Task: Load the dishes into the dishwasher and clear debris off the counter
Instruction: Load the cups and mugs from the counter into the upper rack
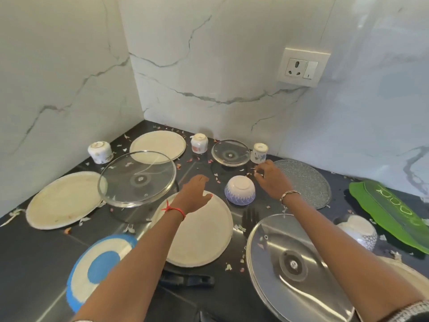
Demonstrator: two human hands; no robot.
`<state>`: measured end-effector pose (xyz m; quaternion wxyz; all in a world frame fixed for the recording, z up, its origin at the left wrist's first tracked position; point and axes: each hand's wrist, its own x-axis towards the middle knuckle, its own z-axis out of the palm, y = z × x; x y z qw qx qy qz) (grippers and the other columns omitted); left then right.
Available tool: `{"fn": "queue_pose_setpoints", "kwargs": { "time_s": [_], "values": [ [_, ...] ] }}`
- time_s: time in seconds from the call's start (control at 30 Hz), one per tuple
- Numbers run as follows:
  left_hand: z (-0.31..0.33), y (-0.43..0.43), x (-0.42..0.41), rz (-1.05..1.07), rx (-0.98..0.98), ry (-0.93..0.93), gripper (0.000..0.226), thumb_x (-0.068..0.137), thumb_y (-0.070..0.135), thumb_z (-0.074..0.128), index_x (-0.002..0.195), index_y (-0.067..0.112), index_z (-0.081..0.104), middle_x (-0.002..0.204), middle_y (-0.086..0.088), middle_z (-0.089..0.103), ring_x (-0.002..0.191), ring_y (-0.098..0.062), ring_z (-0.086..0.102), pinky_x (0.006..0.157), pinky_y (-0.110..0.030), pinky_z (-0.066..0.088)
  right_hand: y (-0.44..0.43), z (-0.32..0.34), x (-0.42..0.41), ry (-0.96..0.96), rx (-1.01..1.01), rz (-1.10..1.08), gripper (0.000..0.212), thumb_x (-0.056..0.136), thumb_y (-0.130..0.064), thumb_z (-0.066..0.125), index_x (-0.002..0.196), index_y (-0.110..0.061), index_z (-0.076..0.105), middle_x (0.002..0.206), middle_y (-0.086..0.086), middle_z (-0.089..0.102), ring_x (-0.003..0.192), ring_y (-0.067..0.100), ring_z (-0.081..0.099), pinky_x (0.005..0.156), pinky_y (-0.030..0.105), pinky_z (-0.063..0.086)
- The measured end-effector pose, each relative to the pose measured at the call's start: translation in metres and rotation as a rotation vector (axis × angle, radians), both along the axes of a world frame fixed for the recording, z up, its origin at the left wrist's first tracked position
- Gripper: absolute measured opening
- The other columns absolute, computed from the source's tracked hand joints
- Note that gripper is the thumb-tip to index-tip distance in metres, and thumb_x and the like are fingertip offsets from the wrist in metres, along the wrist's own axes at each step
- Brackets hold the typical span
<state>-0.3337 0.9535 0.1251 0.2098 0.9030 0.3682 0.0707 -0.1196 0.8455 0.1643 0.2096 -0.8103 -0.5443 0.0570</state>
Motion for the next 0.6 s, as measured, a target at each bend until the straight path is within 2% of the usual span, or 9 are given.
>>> {"fn": "queue_pose_setpoints", "kwargs": {
  "time_s": [0.13, 0.27, 0.43, 0.6],
  "values": [
    [-0.016, 0.035, 0.02, -0.038, -0.027, 0.047, 0.065, 0.092, 0.029, 0.054, 0.144, 0.004, 0.026, 0.152, -0.012, 0.022, 0.142, -0.024, 0.017, 0.115, -0.032, 0.017, 0.022, -0.009, 0.024, -0.001, -0.048, -0.082, 0.027, 0.093, -0.017, 0.051, 0.113, 0.0, 0.053, 0.119, 0.013, 0.047, 0.103, 0.028, 0.052, 0.082, 0.027, 0.04],
    [-0.031, 0.064, 0.04, -0.021, -0.067, 0.142, 0.077, 0.092, 0.035, 0.054, 0.149, 0.005, 0.012, 0.157, -0.011, 0.006, 0.145, -0.026, 0.001, 0.118, -0.037, 0.008, 0.052, -0.017, 0.056, 0.017, -0.12, -0.087, 0.036, 0.094, -0.018, 0.048, 0.125, 0.0, 0.045, 0.127, 0.015, 0.043, 0.111, 0.03, 0.049, 0.091, 0.032, 0.041],
    [-0.05, 0.094, 0.06, -0.011, -0.113, 0.278, 0.093, 0.089, 0.053, 0.049, 0.149, 0.008, -0.005, 0.156, -0.009, -0.014, 0.144, -0.023, -0.013, 0.117, -0.043, -0.001, 0.09, -0.022, 0.096, 0.06, -0.144, -0.115, 0.046, 0.093, -0.016, 0.049, 0.135, -0.002, 0.036, 0.133, 0.017, 0.037, 0.12, 0.033, 0.044, 0.1, 0.038, 0.039],
    [-0.061, 0.107, 0.068, -0.049, -0.16, 0.343, 0.102, 0.086, 0.059, 0.049, 0.147, 0.007, -0.014, 0.154, -0.011, -0.024, 0.142, -0.025, -0.02, 0.115, -0.044, -0.007, 0.123, -0.028, 0.125, 0.072, -0.222, -0.114, 0.059, 0.089, -0.018, 0.056, 0.14, -0.008, 0.03, 0.138, 0.018, 0.03, 0.123, 0.037, 0.04, 0.104, 0.044, 0.037]
  ]
}}
